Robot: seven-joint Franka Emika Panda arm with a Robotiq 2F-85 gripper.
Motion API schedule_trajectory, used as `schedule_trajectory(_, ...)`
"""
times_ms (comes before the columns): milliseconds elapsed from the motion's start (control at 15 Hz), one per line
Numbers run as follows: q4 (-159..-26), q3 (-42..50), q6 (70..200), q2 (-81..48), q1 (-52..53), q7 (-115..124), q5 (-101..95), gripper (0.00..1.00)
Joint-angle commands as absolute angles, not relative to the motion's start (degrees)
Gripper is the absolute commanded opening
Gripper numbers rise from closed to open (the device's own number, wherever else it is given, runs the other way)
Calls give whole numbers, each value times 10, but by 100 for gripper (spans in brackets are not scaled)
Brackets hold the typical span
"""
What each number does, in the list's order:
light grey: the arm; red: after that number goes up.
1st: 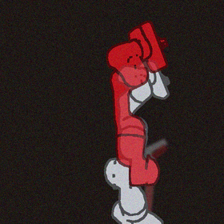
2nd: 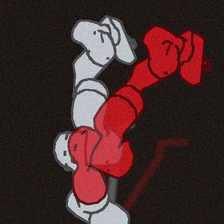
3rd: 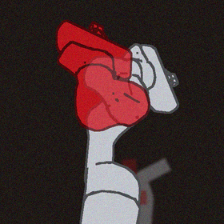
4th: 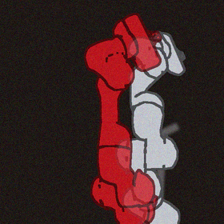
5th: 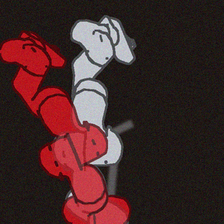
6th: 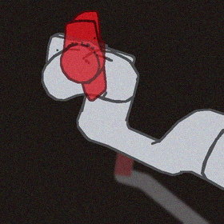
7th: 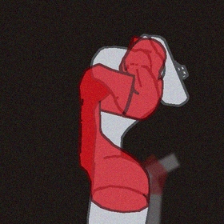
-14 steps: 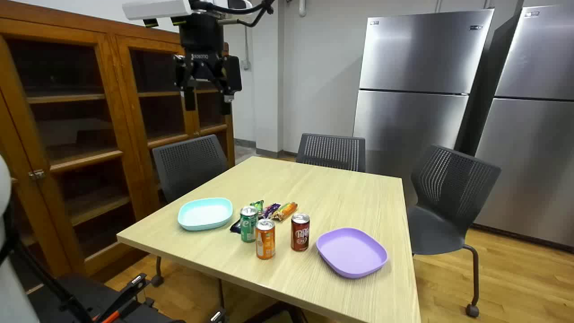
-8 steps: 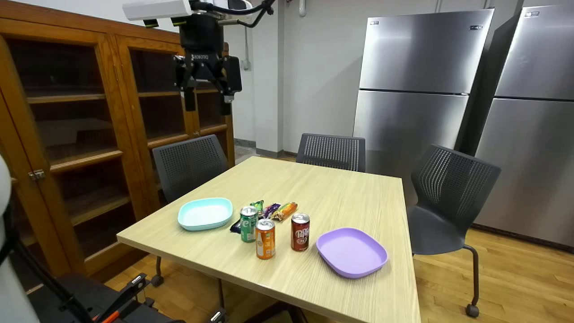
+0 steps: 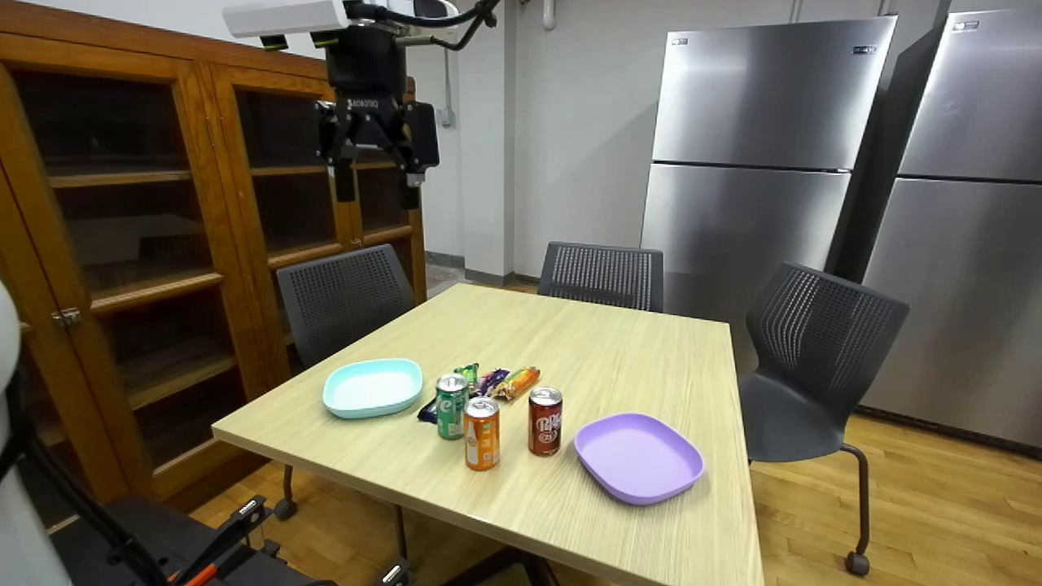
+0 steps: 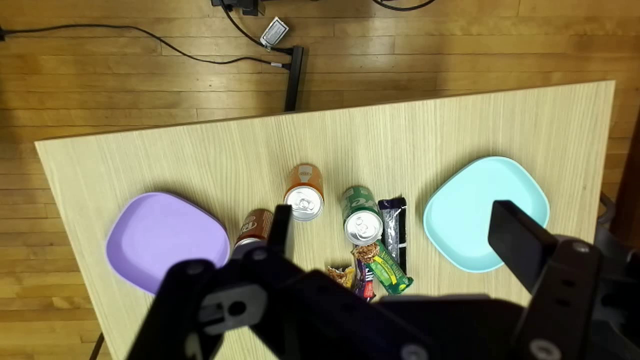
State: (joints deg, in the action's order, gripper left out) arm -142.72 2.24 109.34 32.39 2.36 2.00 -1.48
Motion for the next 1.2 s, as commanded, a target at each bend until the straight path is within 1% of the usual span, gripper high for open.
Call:
schedule_trajectory(0,-1426,14,1092,324,13,15,-10,100)
schedule_trajectory(1133,-1429,13,1103,320,12,18,-11,100)
